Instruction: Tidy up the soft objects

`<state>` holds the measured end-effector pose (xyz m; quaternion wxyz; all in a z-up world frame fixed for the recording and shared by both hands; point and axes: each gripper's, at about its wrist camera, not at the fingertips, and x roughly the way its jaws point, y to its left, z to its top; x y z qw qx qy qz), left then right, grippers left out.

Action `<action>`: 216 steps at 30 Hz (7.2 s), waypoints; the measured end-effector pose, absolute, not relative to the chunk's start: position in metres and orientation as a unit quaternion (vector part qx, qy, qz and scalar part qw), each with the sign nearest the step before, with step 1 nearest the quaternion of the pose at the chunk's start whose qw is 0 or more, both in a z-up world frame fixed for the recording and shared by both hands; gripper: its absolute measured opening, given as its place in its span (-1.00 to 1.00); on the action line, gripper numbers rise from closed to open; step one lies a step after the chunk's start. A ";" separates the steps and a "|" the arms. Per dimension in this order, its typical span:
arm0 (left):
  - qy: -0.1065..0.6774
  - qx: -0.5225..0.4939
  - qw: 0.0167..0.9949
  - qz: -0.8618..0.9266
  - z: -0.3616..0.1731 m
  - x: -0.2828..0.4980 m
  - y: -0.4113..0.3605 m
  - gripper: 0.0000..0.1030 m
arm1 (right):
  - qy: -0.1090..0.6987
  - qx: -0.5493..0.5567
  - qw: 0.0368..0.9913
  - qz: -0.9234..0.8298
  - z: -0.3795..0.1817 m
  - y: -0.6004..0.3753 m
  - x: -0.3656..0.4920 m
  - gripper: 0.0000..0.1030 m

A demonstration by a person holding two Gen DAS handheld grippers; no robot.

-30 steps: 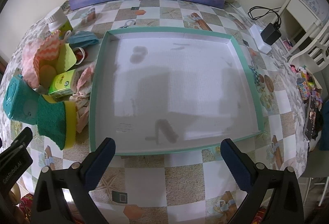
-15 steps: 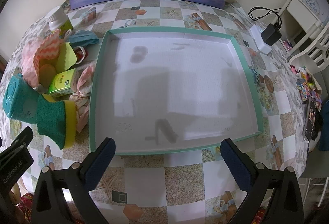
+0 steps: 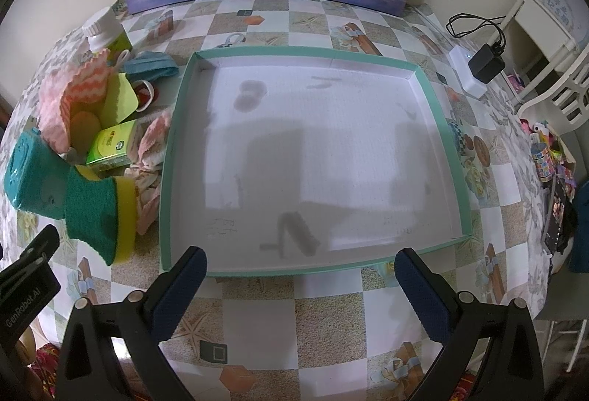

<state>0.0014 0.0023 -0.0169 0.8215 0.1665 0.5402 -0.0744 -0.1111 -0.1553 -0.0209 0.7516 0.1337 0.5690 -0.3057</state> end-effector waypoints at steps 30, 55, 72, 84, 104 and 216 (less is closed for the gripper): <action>0.544 0.002 0.837 -0.063 0.003 0.046 0.098 1.00 | 0.537 0.039 0.828 -0.154 -0.014 -0.080 -0.061 1.00; 0.558 -0.057 0.825 -0.067 -0.034 0.081 0.160 1.00 | 0.572 -0.087 0.813 -0.071 -0.077 -0.030 -0.008 0.97; 0.560 -0.057 0.823 -0.077 -0.040 0.081 0.154 1.00 | 0.556 -0.054 0.827 -0.057 -0.064 -0.037 -0.009 0.06; 0.562 -0.035 0.824 -0.062 -0.040 0.079 0.158 1.00 | 0.565 -0.040 0.823 -0.043 -0.069 -0.040 -0.008 0.56; 0.596 -0.050 0.798 -0.075 -0.043 0.137 0.189 1.00 | 0.566 -0.069 0.819 -0.063 -0.069 -0.037 -0.008 0.27; 0.599 0.191 0.725 -0.282 -0.063 -0.037 -0.165 0.28 | 0.581 0.241 0.692 -0.354 -0.082 -0.315 -0.145 0.34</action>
